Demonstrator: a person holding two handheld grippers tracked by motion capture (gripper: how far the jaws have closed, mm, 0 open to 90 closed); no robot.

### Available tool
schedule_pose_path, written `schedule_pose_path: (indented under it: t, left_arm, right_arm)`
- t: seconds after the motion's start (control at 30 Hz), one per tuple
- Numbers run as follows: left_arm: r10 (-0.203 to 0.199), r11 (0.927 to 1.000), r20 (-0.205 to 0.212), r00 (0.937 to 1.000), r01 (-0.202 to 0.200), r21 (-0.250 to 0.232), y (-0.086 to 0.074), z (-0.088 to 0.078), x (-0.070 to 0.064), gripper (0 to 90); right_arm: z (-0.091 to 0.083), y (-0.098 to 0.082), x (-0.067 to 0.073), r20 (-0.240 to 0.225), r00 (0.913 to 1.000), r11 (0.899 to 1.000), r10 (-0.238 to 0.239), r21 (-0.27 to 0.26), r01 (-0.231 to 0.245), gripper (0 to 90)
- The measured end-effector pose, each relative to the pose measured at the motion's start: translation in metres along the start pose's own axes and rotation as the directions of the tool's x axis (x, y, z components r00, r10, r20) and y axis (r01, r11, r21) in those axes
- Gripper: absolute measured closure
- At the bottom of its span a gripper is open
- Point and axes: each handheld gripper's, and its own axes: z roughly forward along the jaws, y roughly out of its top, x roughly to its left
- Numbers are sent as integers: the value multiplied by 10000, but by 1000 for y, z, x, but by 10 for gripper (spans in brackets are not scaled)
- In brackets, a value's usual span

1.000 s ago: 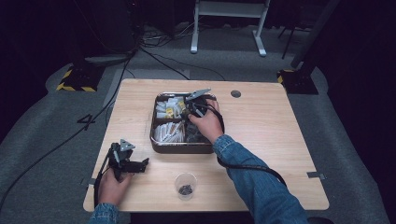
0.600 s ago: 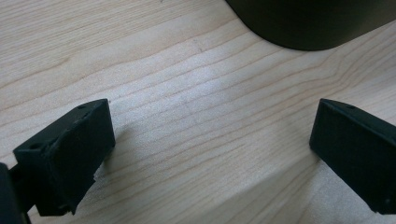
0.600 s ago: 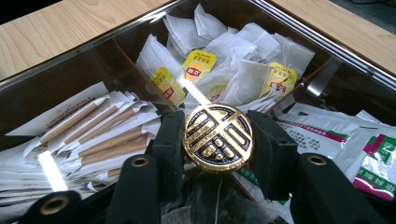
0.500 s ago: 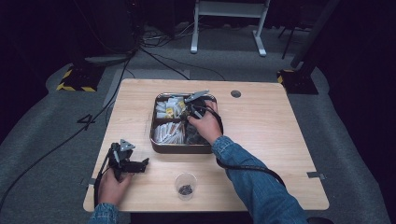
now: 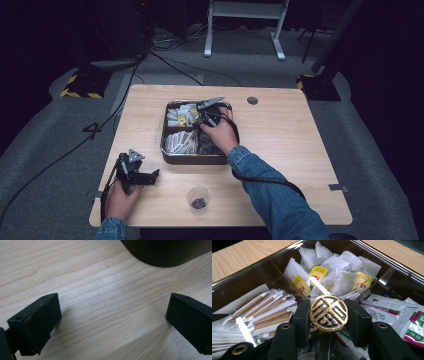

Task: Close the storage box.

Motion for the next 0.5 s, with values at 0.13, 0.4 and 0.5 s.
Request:
schedule_pose_path:
  t: [0.13, 0.4, 0.5]
  left_arm:
    - [3, 10000, -9, 10000, -3, 15, 0, 0, 0, 4]
    - [43, 10000, 18, 10000, -43, 20, 1, 0, 1, 3]
    - [50, 10000, 23, 10000, -50, 18, 1, 1, 1, 4]
  right_arm:
    - [-2, 1, -1, 82, 9999, 9999, 64, -153, -63, 480]
    - [-17, 3, -4, -181, 9994, 9976, 281, -627, -292, 389]
    - [-31, 4, -3, -300, 9994, 9965, 184, -816, -208, 382]
